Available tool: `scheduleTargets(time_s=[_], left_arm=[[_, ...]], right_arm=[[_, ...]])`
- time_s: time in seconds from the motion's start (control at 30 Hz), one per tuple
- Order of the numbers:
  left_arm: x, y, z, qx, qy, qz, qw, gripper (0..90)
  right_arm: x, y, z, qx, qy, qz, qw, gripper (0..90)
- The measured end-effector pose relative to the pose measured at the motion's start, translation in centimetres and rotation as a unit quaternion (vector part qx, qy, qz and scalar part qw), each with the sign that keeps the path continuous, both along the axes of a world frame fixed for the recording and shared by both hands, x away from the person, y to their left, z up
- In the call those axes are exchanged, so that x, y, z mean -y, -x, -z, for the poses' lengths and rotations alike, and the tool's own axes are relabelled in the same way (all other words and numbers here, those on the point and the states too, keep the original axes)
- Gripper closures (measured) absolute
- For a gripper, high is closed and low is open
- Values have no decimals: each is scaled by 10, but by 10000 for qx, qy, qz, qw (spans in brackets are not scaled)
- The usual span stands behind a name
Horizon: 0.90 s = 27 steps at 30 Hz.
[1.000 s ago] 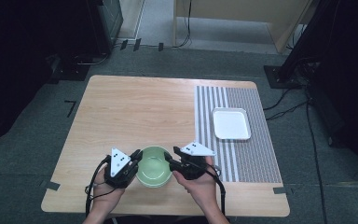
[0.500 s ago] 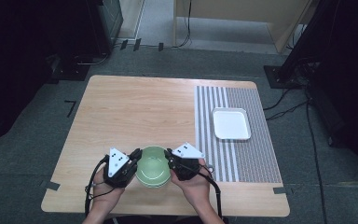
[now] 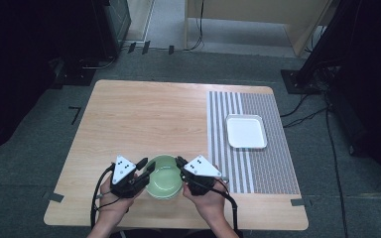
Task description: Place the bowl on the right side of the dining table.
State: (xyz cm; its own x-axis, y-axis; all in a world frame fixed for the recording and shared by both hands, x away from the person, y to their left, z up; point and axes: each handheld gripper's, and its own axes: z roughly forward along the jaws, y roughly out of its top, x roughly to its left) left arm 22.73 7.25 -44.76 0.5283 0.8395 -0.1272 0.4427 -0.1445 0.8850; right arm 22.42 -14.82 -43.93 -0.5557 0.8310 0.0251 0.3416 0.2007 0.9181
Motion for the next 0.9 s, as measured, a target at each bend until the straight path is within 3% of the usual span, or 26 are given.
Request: scheduleTargets(time_s=[0.1,0.23,0.37,0.4,0.53,0.63,0.7,0.8,0.83,0.87,0.9], left_arm=[[2,-1,2,-69,-45,-10,10000,578],[4,-2,4,-147,-106,-31,9998,572],[6,-2,6,-184,-160,-55,9997,591],[7,-2,7,-172,-200,-103,9996,591],[5,-2,7,-67,-272,-284,9992,753],[5,1,6,120,-347,-234,9991,787],[5,2,5,167,-426,-216,9987,792],[5,3,5,203,-383,-215,9988,807],[5,4,5,239,-383,-217,9987,809],[5,4,5,283,-405,-223,9985,813],[5,5,6,361,-367,-248,9984,819]], right_arm=[[0,2,-3,120,-17,-5,9999,884],[-2,8,-7,390,12,-1,9992,893],[-2,11,-12,504,29,-24,9987,896],[-1,11,-13,493,38,-45,9988,897],[2,8,-10,332,6,-71,9994,900],[6,6,-11,209,-177,-164,9995,900],[6,5,-11,122,-161,-179,9996,900],[9,2,-7,-28,-210,-74,9997,900],[11,1,-6,-60,-248,-38,9997,872],[14,-2,-4,-226,-353,11,9991,783],[14,-3,-3,-308,-371,0,9988,777]])
